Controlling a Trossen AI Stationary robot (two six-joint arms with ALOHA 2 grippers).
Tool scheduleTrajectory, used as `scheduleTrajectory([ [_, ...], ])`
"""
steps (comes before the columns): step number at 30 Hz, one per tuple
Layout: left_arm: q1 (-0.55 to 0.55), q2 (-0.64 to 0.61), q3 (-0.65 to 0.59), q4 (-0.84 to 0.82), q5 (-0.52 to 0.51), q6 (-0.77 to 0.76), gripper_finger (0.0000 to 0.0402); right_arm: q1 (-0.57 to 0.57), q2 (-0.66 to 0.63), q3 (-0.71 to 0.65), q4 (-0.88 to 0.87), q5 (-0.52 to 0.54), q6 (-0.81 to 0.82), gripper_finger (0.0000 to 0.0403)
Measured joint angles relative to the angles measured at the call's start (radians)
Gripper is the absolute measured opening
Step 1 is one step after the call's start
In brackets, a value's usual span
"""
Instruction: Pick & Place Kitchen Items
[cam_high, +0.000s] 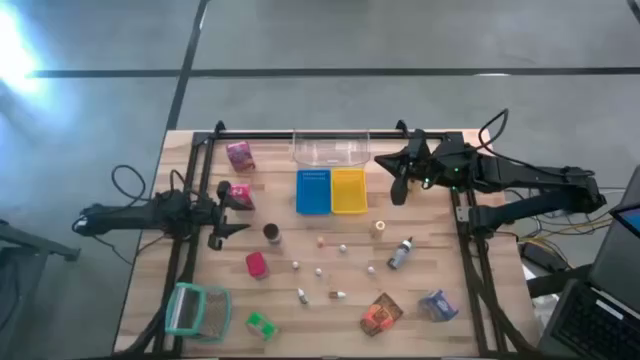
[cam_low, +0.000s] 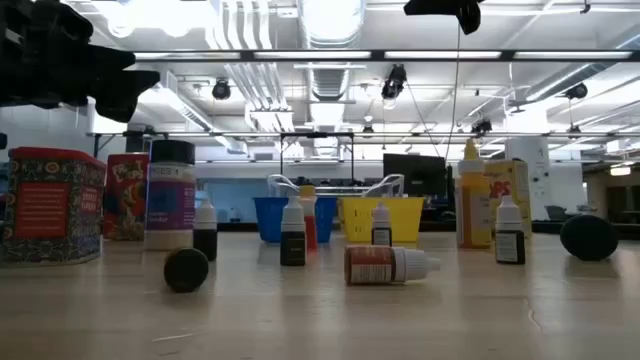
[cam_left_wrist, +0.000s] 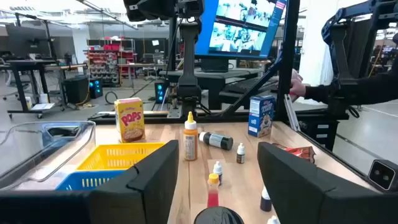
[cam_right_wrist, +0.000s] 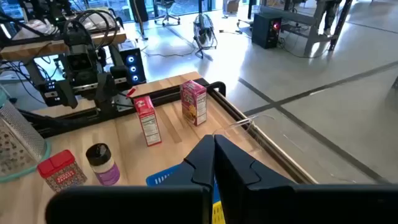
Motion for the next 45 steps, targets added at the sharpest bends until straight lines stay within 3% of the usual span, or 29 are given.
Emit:
scheduleTrajectory([
  [23, 0.0, 0.0, 0.0, 0.0, 0.0, 0.0, 0.0226, 0.0, 0.0, 0.0, 0.008, 0.0, 0.001, 0.0008],
  [29, 0.0, 0.0, 0.0, 0.0, 0.0, 0.0, 0.0226, 0.0, 0.004, 0.0, 0.219, 0.0, -0.025, 0.0008],
  [34, 0.0, 0.0, 0.0, 0.0, 0.0, 0.0, 0.0226, 0.0, 0.003, 0.0, 0.287, -0.003, -0.163, 0.0008],
  [45, 0.0, 0.0, 0.0, 0.0, 0.0, 0.0, 0.0226, 0.011, 0.003, 0.0, 0.14, -0.015, -0.196, 0.0008],
])
